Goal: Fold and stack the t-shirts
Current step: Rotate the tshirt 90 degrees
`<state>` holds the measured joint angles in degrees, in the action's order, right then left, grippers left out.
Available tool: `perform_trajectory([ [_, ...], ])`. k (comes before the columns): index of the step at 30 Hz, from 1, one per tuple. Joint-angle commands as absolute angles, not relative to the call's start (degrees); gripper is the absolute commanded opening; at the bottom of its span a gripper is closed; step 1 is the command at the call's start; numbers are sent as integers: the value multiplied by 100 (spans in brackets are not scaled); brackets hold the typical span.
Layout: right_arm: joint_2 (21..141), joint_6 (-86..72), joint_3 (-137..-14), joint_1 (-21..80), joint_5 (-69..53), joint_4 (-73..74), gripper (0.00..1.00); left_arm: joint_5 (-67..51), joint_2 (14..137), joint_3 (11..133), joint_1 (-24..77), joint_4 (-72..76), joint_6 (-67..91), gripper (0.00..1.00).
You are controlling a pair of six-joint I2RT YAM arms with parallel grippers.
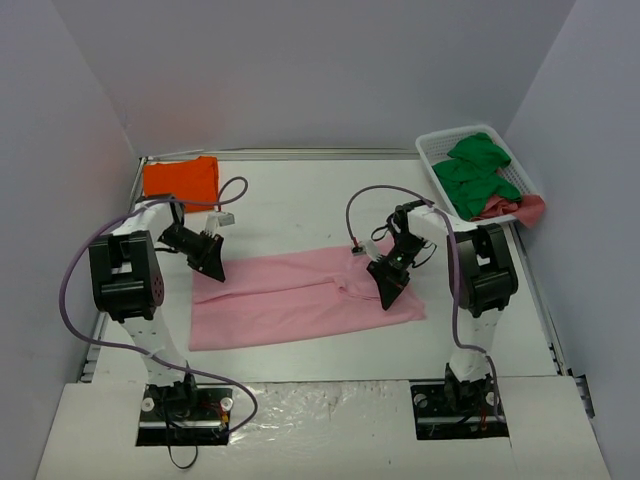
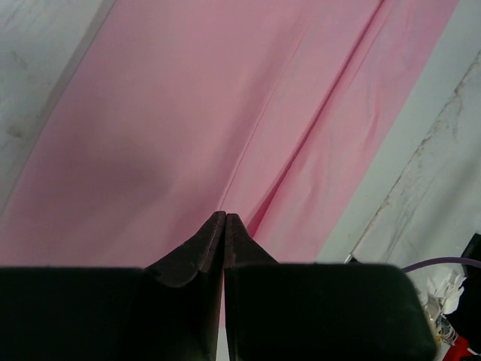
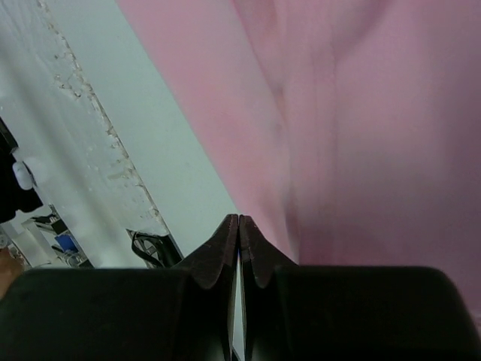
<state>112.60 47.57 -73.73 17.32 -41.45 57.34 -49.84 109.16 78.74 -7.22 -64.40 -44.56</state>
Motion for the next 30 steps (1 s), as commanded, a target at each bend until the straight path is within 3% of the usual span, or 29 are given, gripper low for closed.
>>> perform_trajectory([
  [1,10969,4597,-7225,1530,-3885,5714,0,-4193,10749,7787,-677,-6293,-4508,2],
  [18,11917,4184,-7391,1231,-3349,5063,0,-2743,11127,6997,-308,-5784,-4790,2],
  [25,12699,3903,-8515,1143,-3156,5089,0,-2180,10951,6487,202,-5415,-4588,2],
  [30,13533,3525,-10070,1125,-3067,5150,0,-2241,10890,6460,413,-5458,-4447,2],
])
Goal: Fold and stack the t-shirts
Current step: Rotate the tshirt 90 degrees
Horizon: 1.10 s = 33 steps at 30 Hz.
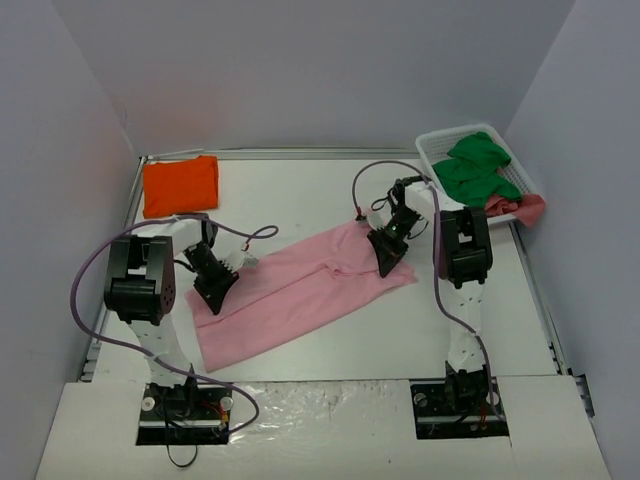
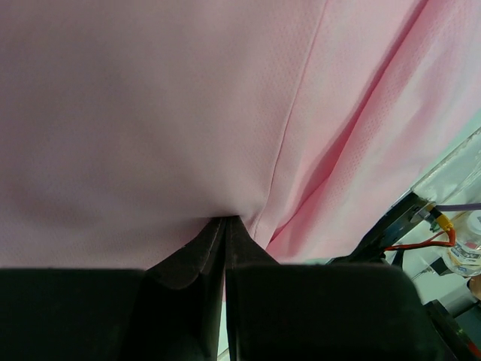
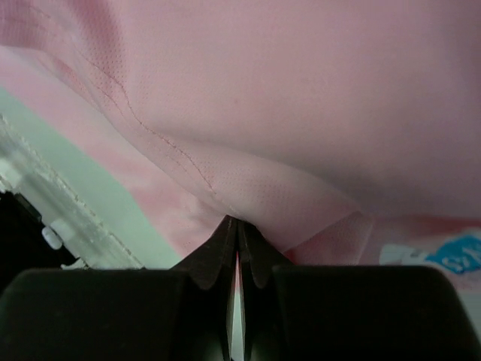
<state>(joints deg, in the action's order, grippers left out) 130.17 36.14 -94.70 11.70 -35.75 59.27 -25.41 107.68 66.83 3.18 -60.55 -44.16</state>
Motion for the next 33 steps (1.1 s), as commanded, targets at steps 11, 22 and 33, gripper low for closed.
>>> perform_trajectory([
  [11,15512,2708,-13805,1116,-3067,5291,0,-3549,10785,7417,554,-5809,-4210,2],
  [22,15996,1917,-14598,1151,-2602,3526,0,-4052,9582,8508,519,-5520,-3577,2],
  [33,15602,1889,-14811,1704,-1374,2023,0,-2506,8324,8183,396,-4755,-3182,2],
])
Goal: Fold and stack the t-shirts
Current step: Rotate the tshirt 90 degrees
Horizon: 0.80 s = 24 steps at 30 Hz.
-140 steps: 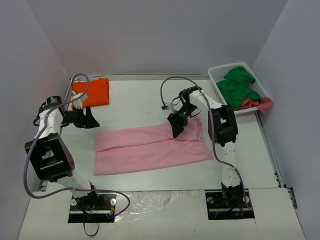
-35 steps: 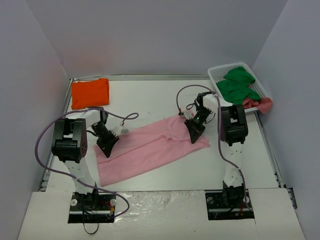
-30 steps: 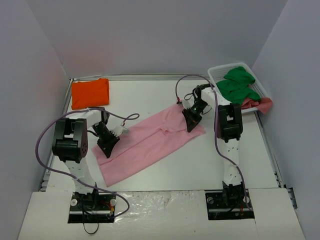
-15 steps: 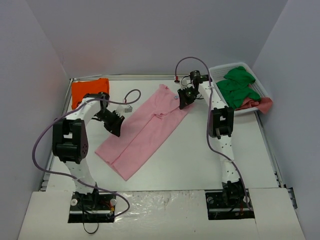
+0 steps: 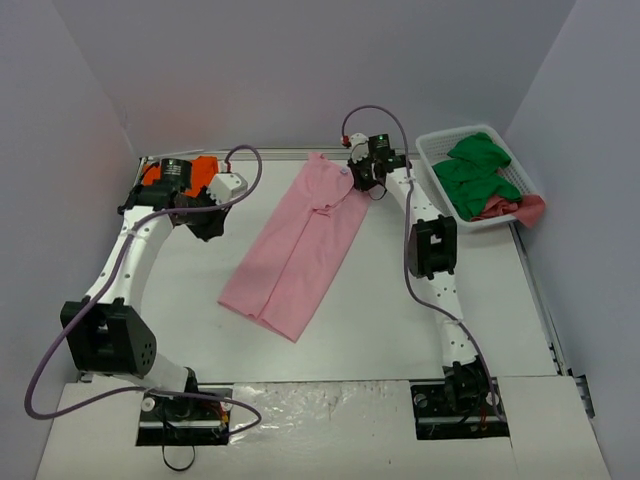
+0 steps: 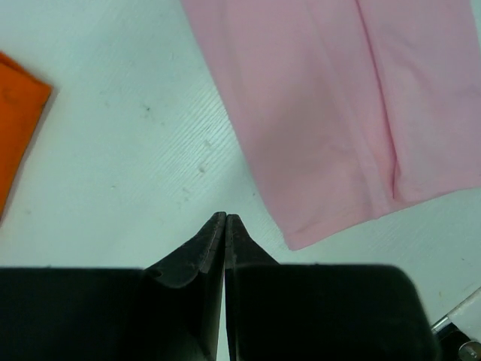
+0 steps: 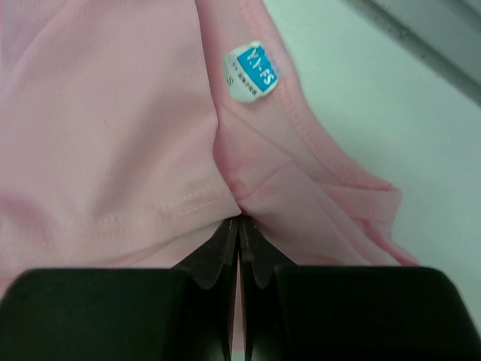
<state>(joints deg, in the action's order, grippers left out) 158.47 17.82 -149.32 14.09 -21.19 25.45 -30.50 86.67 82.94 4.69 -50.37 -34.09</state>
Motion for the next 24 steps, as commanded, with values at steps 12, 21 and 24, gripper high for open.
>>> perform_trajectory([
  [12,12798,2276,-11632,2733,97,782,0,-2347,7647,7699,185,-4298,-2769,2],
  [21,11743,2373,-10372,3129,-1388,2214,0,-2390,7313,7436,-156,-3973,-2426,2],
  [24,11444,2487,-9889,3287,-1573,2434,0,-2417,7181,7365,-281,-3859,-2303,2],
])
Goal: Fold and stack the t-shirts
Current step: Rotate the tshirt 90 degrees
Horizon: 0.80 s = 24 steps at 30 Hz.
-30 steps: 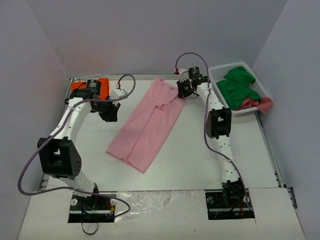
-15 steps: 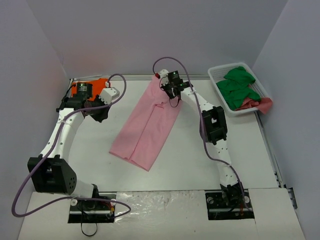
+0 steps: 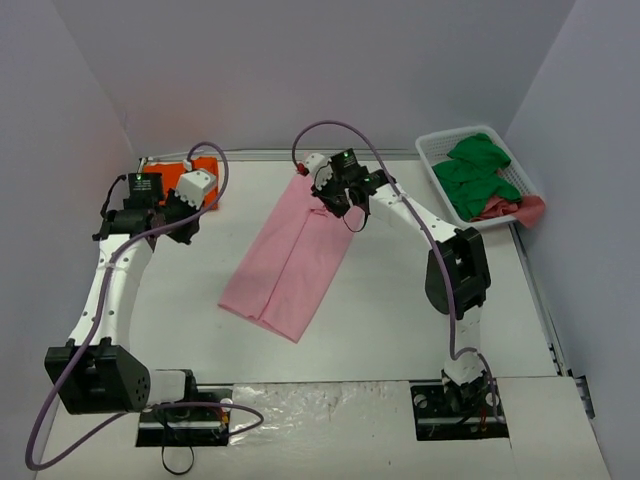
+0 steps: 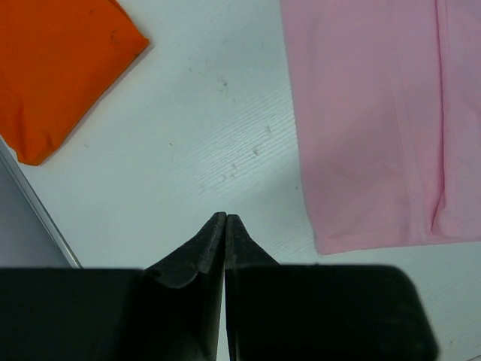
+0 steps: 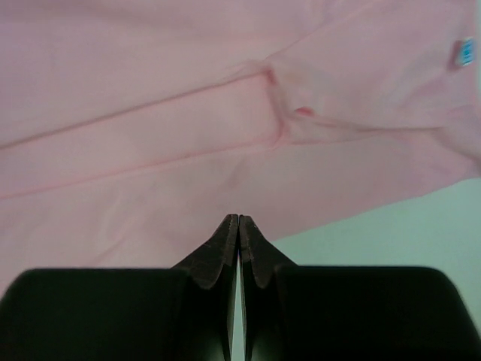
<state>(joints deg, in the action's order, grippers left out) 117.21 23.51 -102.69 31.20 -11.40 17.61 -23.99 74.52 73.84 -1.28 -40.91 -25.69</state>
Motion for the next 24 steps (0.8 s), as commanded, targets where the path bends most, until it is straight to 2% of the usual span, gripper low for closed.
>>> perform_trajectory([
  [1,11417,2505,-9801,3357,-1599,2495,0,-2443,7155,7357,-299,-3858,-2294,2],
  [8,11470,2487,-9624,3813,-1714,2742,0,-2830,6751,7049,-562,-3700,-2127,3],
  [24,12629,2417,-10266,4869,-1652,3023,0,-3647,5862,6425,-1529,-3278,-1749,2],
])
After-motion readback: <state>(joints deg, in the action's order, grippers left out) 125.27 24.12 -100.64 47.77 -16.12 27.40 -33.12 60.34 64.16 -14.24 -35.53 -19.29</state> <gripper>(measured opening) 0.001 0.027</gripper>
